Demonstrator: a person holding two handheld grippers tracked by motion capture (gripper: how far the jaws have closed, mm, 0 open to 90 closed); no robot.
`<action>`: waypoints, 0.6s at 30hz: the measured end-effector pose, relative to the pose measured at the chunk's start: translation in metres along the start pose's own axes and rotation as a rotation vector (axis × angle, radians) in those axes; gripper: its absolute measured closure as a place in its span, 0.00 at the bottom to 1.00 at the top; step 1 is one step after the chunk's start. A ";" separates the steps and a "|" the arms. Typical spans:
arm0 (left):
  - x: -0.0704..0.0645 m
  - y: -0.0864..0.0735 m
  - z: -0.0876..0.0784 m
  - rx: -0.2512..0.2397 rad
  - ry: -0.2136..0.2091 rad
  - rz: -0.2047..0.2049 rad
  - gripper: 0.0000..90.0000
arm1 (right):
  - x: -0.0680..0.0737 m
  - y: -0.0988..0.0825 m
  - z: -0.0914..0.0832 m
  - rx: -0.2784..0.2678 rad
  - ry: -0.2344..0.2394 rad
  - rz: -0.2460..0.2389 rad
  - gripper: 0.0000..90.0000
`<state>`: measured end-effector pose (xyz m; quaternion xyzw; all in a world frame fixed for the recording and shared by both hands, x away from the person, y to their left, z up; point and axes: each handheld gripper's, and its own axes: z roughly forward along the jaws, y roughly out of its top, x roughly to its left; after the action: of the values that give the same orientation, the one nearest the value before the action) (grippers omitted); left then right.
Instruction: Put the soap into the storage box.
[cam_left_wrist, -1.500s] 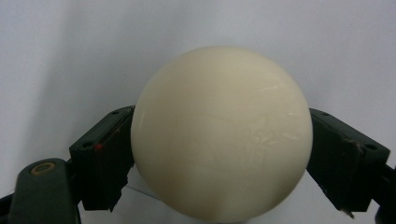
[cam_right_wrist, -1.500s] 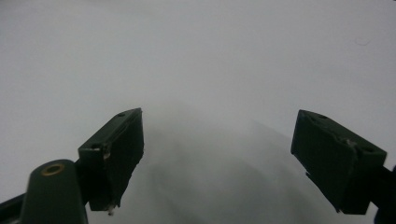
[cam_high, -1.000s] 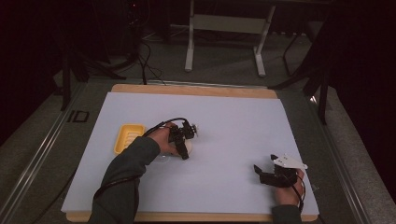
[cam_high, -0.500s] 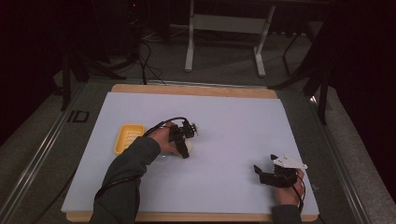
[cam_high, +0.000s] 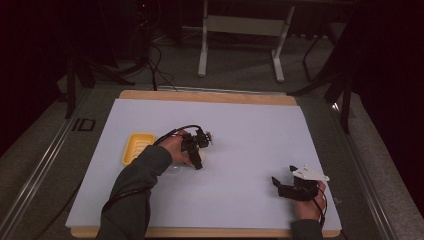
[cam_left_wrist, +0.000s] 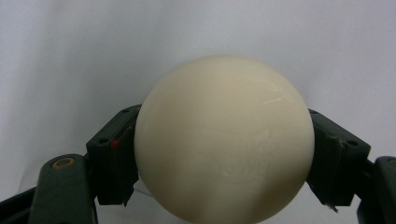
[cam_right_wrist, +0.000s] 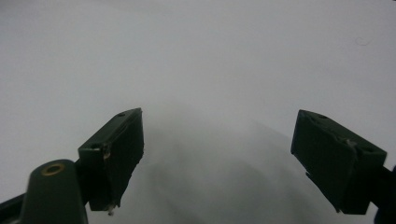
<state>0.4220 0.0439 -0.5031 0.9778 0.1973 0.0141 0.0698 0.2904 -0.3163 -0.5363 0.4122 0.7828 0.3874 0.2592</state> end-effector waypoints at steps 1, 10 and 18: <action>0.000 0.000 0.000 0.000 0.000 0.000 0.26 | 0.000 0.000 0.000 0.000 0.000 0.000 0.19; 0.002 -0.002 -0.008 -0.029 -0.004 -0.006 0.26 | 0.000 0.000 0.000 0.000 0.000 -0.001 0.19; 0.001 -0.001 -0.021 -0.039 0.007 0.007 0.26 | 0.000 0.000 0.000 0.002 -0.001 -0.003 0.19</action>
<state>0.4211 0.0483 -0.4825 0.9769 0.1937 0.0216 0.0880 0.2904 -0.3161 -0.5363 0.4115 0.7837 0.3862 0.2596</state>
